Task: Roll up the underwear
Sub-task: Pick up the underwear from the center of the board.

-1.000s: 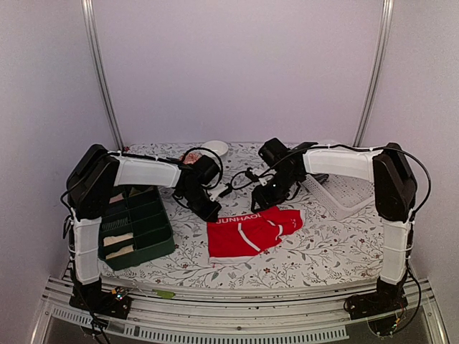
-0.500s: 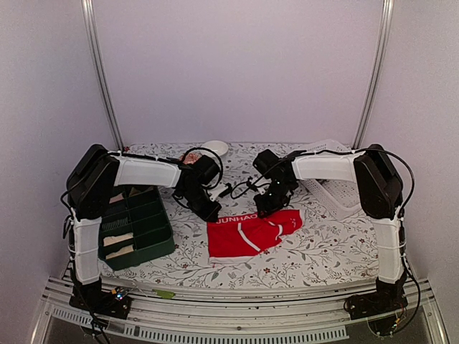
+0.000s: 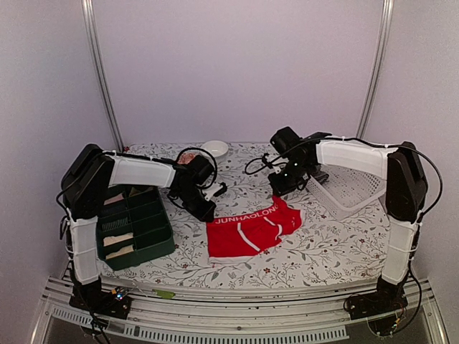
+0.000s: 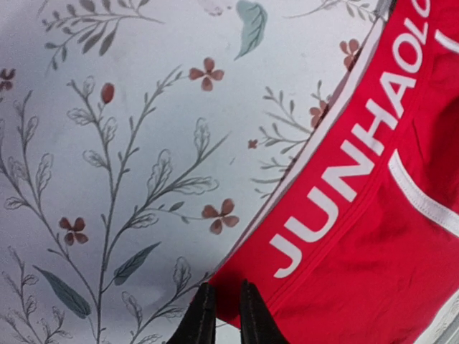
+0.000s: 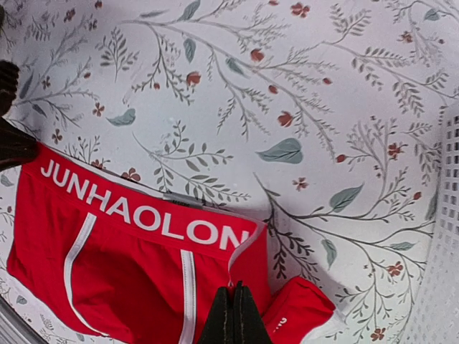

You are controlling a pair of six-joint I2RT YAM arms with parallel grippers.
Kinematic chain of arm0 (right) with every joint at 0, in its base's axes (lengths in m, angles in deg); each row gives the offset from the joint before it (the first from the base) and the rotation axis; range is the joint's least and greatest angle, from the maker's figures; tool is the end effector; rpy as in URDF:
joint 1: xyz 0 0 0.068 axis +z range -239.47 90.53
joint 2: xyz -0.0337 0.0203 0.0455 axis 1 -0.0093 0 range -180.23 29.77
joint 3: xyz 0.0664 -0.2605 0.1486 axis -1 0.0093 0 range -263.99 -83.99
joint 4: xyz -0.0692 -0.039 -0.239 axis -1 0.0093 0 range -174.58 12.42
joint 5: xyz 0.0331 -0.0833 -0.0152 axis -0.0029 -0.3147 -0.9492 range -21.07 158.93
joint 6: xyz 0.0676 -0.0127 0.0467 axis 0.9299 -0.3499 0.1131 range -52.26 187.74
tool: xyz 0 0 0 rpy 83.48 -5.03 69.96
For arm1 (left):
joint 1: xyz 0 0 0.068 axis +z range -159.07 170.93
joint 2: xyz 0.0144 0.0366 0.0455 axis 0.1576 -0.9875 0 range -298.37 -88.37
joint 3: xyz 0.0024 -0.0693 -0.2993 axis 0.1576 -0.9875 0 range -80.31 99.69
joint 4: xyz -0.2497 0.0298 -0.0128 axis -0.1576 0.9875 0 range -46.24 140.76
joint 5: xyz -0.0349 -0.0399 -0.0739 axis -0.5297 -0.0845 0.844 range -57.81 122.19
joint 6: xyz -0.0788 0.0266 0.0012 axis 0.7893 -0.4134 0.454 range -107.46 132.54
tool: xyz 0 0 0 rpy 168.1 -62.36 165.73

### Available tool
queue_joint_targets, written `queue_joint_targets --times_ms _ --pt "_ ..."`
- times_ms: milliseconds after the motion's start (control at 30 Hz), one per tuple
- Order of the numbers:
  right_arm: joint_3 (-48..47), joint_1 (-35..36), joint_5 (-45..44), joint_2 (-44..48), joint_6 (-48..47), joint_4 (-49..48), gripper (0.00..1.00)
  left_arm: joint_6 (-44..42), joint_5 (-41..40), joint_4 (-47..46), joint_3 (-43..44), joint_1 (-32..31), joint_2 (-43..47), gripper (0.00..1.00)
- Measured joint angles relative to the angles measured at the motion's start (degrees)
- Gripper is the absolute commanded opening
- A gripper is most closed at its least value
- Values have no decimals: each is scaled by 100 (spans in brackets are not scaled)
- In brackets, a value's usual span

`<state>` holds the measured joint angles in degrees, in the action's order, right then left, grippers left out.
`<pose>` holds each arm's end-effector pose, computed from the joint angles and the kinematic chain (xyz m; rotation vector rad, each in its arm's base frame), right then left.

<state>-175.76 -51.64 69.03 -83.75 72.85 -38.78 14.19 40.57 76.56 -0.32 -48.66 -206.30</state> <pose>0.3440 0.2673 0.2213 -0.7809 2.6582 0.2034 0.3248 -0.2825 0.1434 0.9620 2.6891 -0.3664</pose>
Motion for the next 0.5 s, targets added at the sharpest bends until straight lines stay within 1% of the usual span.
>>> queue_joint_targets --times_ms 100,233,500 --pt "136 -304 98 378 -20 -79 0 101 17 -59 -258 149 214 27" --pt "348 -610 232 433 -26 -142 0 402 70 -101 -487 251 566 37" --pt "474 -669 457 352 -24 -140 0 1010 382 -481 -715 249 660 38"
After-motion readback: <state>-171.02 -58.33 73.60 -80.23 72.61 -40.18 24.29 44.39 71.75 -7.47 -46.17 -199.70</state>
